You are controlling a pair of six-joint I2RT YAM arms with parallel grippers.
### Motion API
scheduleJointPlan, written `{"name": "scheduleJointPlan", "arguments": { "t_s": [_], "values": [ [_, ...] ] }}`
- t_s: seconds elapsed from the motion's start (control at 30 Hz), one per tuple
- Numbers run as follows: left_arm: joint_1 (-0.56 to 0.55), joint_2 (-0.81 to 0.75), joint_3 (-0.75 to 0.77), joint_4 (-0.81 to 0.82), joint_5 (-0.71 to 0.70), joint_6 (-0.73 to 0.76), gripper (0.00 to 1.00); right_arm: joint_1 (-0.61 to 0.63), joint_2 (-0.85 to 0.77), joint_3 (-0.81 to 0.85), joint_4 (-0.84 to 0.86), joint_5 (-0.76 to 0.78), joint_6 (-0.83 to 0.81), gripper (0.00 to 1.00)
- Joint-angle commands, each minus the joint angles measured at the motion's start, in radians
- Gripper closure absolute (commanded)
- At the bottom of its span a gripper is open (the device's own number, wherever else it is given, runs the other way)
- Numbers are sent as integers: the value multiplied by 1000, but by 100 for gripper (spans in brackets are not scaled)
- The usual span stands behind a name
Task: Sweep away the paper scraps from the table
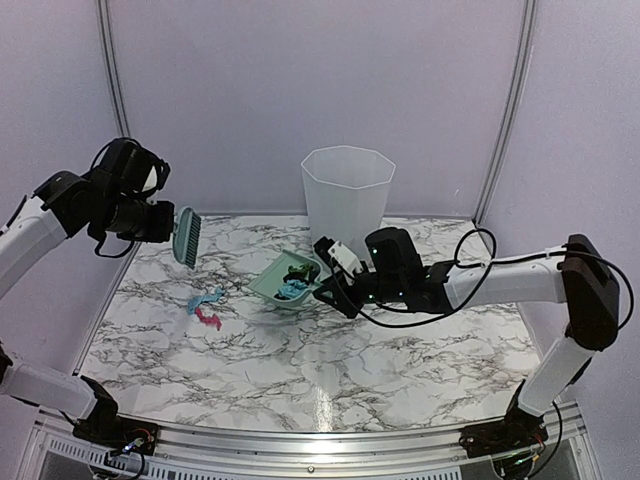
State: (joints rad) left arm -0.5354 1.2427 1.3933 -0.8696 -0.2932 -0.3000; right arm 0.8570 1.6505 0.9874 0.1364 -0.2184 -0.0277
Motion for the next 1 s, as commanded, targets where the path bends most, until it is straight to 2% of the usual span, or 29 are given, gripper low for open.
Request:
{"name": "scheduleJointPlan", "arguments": {
  "t_s": [0.0, 0.6, 0.97],
  "values": [
    [5, -34, -11, -10, -39, -6, 100, 20, -44, 62, -23, 1, -10, 100],
    [6, -99, -58, -11, -62, -14, 100, 95, -91, 196, -89, 42, 15, 100],
    [6, -144, -102, -10, -66, -29, 100, 96, -89, 267, -94, 44, 41, 100]
  ]
}}
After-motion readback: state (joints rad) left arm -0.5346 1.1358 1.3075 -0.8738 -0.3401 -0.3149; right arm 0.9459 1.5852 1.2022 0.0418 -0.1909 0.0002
